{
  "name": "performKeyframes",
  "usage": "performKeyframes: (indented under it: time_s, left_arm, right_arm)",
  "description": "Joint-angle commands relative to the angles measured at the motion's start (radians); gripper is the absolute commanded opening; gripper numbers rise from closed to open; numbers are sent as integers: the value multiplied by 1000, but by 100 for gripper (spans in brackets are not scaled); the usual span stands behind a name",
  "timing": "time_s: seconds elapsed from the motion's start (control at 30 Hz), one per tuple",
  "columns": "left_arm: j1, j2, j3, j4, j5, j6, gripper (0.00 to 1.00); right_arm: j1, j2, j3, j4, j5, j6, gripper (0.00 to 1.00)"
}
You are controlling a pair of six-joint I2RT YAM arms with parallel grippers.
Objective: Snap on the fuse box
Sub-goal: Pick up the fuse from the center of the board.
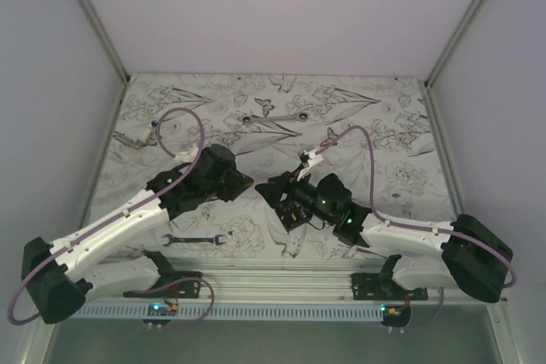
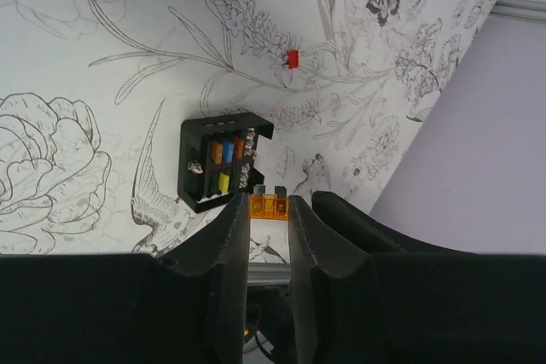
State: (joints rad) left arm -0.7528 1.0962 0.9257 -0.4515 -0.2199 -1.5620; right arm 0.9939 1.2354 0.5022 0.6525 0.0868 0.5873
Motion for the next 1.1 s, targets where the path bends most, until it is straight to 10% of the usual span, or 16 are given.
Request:
performKeyframes:
  time_s: [0.0, 1.07]
  left_arm:
    - [-31, -53, -43, 23, -55, -91, 12]
    - [-79, -99, -83, 89, -32, -141, 11]
  right_arm:
    - [39, 15, 5, 129, 64, 15, 59]
    - [97, 135, 23, 289, 152, 25, 8]
